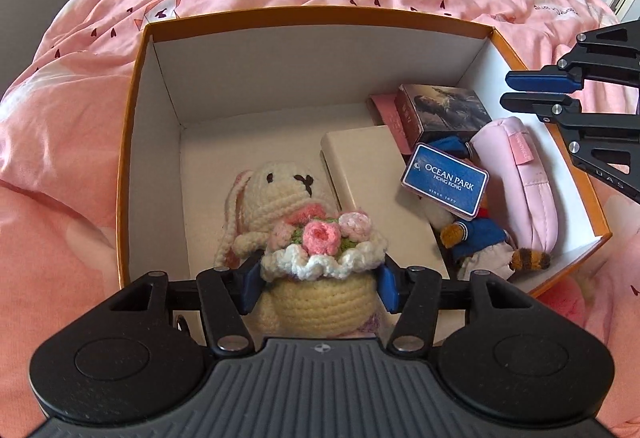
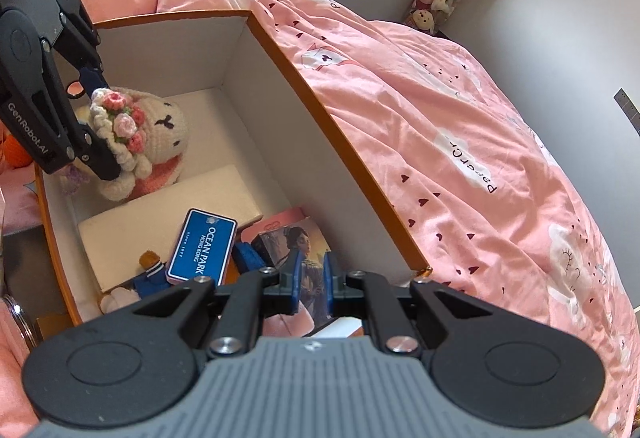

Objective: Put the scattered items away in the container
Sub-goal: 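Release the PHOTO CARD box with the right gripper while the left gripper releases the bunny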

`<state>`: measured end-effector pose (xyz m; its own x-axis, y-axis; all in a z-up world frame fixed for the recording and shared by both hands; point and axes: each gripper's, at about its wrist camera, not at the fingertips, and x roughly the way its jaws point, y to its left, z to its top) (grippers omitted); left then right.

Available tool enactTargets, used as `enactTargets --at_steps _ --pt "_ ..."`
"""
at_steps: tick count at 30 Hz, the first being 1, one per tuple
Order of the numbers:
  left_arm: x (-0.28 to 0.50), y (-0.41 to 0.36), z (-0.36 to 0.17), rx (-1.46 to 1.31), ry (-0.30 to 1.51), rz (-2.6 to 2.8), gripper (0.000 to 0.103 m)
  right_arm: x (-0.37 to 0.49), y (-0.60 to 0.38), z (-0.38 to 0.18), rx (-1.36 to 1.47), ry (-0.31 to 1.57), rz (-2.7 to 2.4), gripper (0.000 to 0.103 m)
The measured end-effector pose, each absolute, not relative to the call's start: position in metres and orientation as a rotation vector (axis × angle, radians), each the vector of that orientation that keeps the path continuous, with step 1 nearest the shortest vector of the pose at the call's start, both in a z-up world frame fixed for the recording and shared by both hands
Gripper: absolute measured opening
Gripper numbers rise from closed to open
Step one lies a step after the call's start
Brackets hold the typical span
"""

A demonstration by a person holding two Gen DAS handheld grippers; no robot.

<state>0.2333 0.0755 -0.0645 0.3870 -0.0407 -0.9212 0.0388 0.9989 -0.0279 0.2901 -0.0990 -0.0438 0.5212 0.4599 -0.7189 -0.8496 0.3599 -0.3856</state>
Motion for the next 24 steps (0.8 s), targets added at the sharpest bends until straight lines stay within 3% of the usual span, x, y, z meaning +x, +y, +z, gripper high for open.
enactTargets --at_steps 13,15,24 --pt "0.224 0.066 -0.043 0.079 1.149 -0.049 0.066 0.282 -0.102 -0.044 -0.811 0.553 0.899 0.011" --pt "0.223 0.063 -0.043 0.1 1.146 -0.049 0.049 0.283 -0.103 -0.044 -0.793 0.57 0.898 0.011" --pt "0.221 0.068 -0.042 0.082 1.139 -0.023 0.048 0.276 -0.111 -0.04 -0.737 0.6 0.901 0.011"
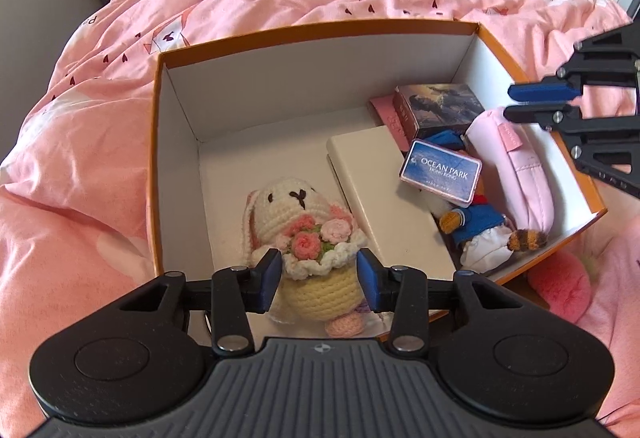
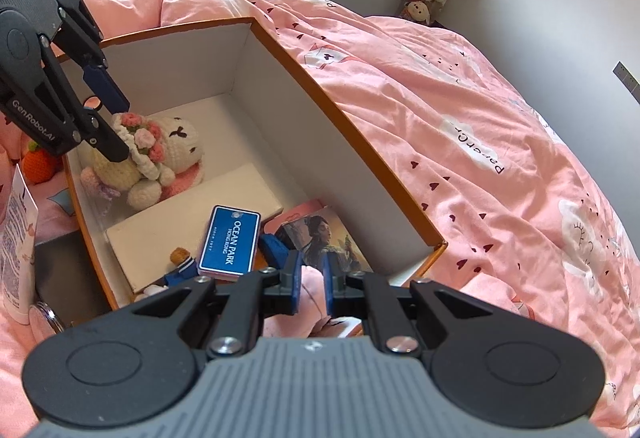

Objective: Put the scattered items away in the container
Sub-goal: 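Release the PHOTO CARD box with the right gripper while the left gripper releases the bunny, then withdraw both grippers from the shoebox toward the Vaseline tube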

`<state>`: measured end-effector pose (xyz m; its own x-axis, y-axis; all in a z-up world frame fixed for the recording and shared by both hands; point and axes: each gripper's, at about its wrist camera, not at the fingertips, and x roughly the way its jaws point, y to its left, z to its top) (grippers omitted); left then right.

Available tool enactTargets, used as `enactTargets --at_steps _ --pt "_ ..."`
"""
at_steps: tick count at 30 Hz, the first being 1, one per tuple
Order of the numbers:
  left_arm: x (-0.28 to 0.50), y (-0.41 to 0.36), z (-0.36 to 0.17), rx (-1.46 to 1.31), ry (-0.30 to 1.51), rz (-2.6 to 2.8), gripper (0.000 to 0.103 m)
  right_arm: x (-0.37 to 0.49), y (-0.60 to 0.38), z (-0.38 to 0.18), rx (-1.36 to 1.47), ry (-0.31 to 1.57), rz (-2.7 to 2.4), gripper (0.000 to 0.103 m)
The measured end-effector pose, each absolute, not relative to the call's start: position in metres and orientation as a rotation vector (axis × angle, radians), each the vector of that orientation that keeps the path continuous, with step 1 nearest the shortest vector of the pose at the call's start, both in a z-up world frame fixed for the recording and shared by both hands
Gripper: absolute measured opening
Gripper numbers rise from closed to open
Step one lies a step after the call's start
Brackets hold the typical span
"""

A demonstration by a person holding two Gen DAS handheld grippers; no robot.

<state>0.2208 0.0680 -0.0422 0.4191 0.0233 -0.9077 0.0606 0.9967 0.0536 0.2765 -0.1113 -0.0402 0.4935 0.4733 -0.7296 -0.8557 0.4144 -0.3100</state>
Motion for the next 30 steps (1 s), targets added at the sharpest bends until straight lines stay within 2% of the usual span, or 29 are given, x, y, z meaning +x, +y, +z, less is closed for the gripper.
enactTargets --at_steps 15,19,21,24,30 --pt "0.164 0.063 0.018 0.066 0.808 -0.071 0.048 0.25 -0.122 -0.026 -0.65 0.688 0.708 0.012" --pt "0.144 0.062 0.029 0.053 0.746 -0.086 0.049 0.245 -0.137 -0.017 -0.479 0.745 0.672 0.012" --pt "0.135 0.064 0.032 0.034 0.723 -0.082 0.053 0.237 -0.145 -0.012 -0.397 0.745 0.666 0.014" --pt "0.122 0.069 0.034 -0.015 0.707 -0.06 0.053 0.219 -0.15 -0.009 -0.349 0.717 0.626 0.023" --pt "0.096 0.078 0.034 -0.097 0.703 -0.062 0.053 0.189 -0.165 -0.016 -0.206 0.74 0.577 0.025"
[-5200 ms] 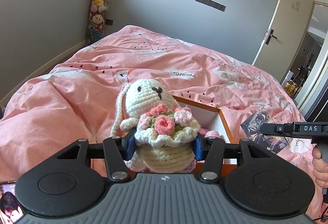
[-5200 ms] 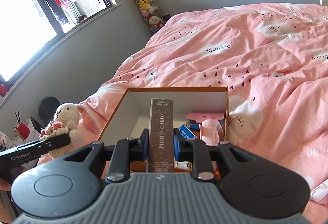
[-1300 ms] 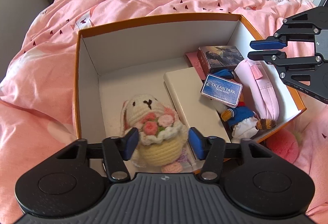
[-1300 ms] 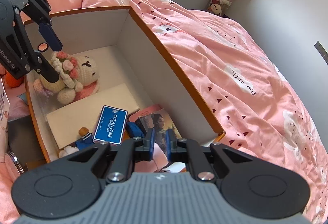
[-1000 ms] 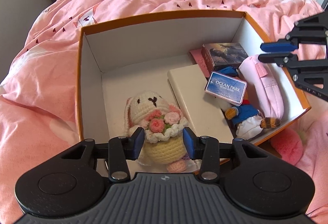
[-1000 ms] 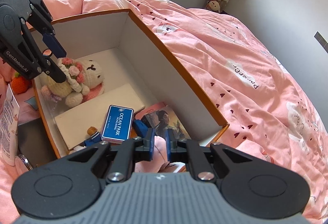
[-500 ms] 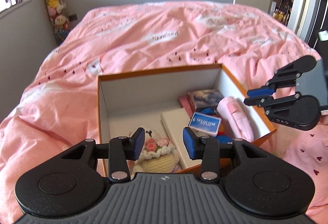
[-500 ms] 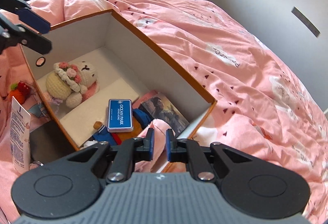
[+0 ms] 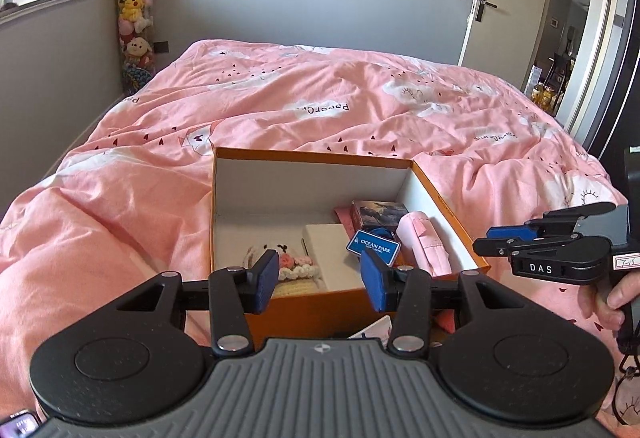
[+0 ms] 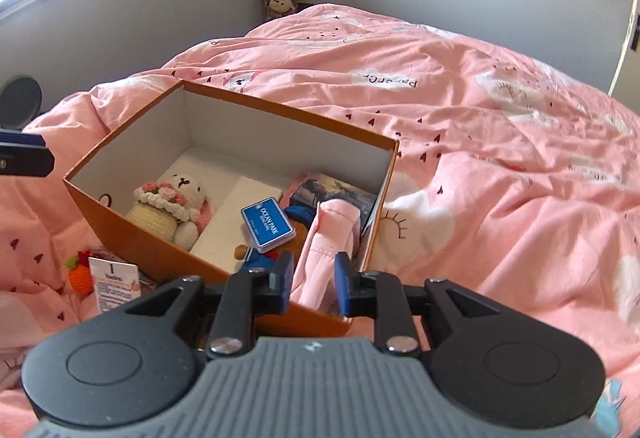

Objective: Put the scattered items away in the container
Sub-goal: 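Withdraw both grippers from the shoebox toward the Vaseline tube, then grasp the white Vaseline tube with the left gripper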

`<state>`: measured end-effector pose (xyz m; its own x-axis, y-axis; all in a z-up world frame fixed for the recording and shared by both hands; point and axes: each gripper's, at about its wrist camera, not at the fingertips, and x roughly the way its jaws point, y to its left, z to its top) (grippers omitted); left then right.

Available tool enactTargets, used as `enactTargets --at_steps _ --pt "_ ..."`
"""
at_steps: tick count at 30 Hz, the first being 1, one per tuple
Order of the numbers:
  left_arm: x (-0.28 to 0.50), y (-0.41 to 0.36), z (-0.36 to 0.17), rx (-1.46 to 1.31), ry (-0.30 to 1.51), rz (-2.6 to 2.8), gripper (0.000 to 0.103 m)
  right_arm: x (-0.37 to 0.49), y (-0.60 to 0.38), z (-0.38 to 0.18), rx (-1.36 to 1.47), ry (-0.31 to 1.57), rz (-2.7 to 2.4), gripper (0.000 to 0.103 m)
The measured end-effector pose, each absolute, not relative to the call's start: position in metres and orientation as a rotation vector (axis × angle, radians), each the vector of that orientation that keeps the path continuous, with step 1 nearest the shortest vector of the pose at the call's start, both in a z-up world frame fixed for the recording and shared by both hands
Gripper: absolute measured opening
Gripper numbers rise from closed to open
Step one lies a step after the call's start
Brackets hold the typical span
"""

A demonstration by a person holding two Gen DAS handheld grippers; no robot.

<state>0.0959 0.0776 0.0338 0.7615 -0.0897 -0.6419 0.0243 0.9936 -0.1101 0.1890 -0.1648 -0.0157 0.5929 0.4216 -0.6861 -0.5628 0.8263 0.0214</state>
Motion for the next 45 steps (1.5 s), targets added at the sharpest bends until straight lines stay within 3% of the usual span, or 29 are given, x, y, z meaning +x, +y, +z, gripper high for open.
enactTargets --at_steps 6,9,17,22,25,34,36,40,41,45 --pt "0.074 0.075 0.021 -0.102 0.735 -0.107 0.053 0.167 -0.182 -0.034 -0.066 0.792 0.542 0.028" --pt "0.067 0.074 0.011 -0.122 0.755 -0.128 0.061 0.159 -0.186 -0.045 -0.03 0.83 0.533 0.03" --pt "0.051 0.062 -0.018 -0.124 0.832 -0.136 0.063 0.151 -0.187 -0.072 0.008 0.923 0.497 0.035" --pt "0.049 0.057 -0.027 -0.112 0.838 -0.118 0.072 0.148 -0.181 -0.078 -0.011 0.939 0.501 0.04" --pt "0.052 0.053 -0.037 -0.085 0.865 -0.113 0.073 0.147 -0.179 -0.082 -0.018 0.958 0.509 0.045" --pt "0.065 0.052 -0.065 -0.127 0.914 -0.049 0.072 0.146 -0.175 -0.089 -0.041 0.977 0.507 0.046" --pt "0.067 0.051 -0.067 -0.127 0.913 -0.043 0.061 0.146 -0.175 -0.089 -0.042 0.977 0.507 0.046" --pt "0.068 0.051 -0.068 -0.135 0.903 -0.057 0.051 0.146 -0.175 -0.09 -0.045 0.976 0.507 0.046" --pt "0.069 0.05 -0.068 -0.135 0.904 -0.061 0.043 0.146 -0.175 -0.09 -0.047 0.976 0.507 0.046" --pt "0.072 0.047 -0.071 -0.145 0.899 -0.092 0.035 0.145 -0.175 -0.09 -0.049 0.975 0.508 0.046"
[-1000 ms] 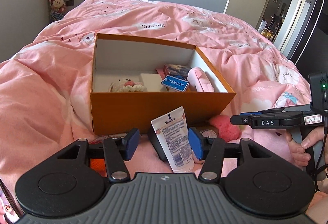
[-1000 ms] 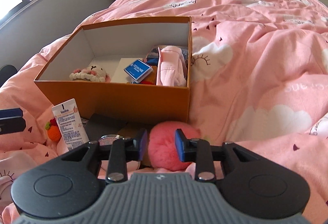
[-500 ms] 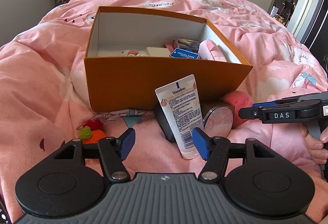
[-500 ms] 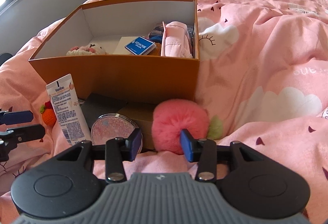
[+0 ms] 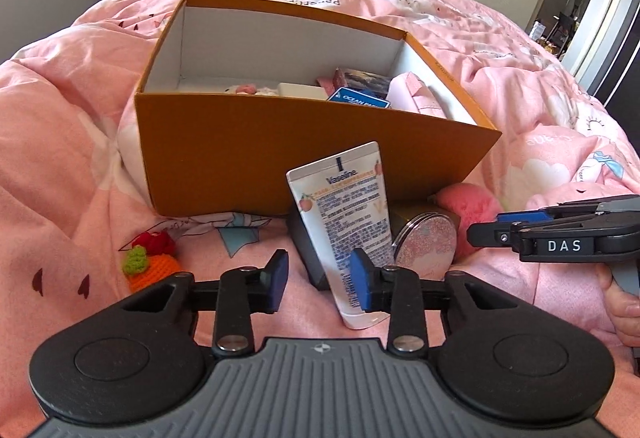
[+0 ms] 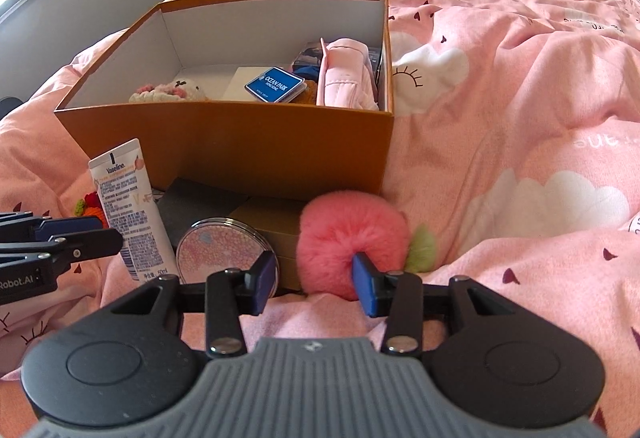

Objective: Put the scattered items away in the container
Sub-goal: 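Grasp the white Vaseline tube with the left gripper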

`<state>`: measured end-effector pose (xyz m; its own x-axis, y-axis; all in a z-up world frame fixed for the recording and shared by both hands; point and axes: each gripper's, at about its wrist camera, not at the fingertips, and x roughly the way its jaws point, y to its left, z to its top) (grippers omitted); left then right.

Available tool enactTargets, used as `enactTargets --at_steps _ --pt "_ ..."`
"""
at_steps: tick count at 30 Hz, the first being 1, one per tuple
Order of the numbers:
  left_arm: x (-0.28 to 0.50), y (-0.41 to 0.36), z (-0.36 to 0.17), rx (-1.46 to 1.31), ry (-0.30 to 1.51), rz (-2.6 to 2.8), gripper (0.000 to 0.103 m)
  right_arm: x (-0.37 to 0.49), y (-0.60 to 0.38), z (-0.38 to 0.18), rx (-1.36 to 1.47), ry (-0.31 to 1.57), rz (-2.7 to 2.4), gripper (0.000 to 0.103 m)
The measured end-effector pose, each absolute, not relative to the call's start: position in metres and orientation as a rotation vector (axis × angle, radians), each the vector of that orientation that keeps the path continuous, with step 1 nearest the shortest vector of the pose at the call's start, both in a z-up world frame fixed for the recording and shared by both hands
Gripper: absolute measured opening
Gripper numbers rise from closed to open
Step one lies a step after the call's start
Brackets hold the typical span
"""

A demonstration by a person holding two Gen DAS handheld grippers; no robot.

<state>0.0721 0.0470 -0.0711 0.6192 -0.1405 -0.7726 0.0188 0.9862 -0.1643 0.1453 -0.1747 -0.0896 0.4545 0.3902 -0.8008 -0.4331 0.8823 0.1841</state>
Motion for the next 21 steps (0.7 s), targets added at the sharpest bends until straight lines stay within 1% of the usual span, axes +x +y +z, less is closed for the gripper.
enactTargets --at_steps 4,5,7,8,9,11,14,21 --pt "0.073 0.046 -0.071 -0.158 0.897 -0.11 0.026 0.145 -0.174 -0.089 -0.048 0.972 0.51 0.046" --pt "0.073 0.046 -0.071 -0.162 0.896 -0.116 0.023 0.145 -0.174 -0.088 -0.05 0.971 0.51 0.046" --pt "0.073 0.046 -0.07 -0.165 0.893 -0.115 0.021 0.145 -0.173 -0.088 -0.054 0.968 0.512 0.046" --pt "0.072 0.047 -0.07 -0.168 0.892 -0.115 0.018 0.144 -0.173 -0.087 -0.056 0.965 0.514 0.046" --pt "0.072 0.047 -0.069 -0.17 0.889 -0.116 0.011 0.143 -0.173 -0.086 -0.058 0.961 0.517 0.046" --pt "0.07 0.049 -0.067 -0.178 0.883 -0.113 0.006 0.142 -0.171 -0.082 -0.066 0.948 0.528 0.045" --pt "0.07 0.055 -0.064 -0.19 0.879 -0.089 0.004 0.142 -0.166 -0.077 -0.079 0.938 0.553 0.045" --pt "0.067 0.07 -0.056 -0.2 0.867 -0.031 0.004 0.146 -0.156 -0.082 -0.111 0.973 0.566 0.046"
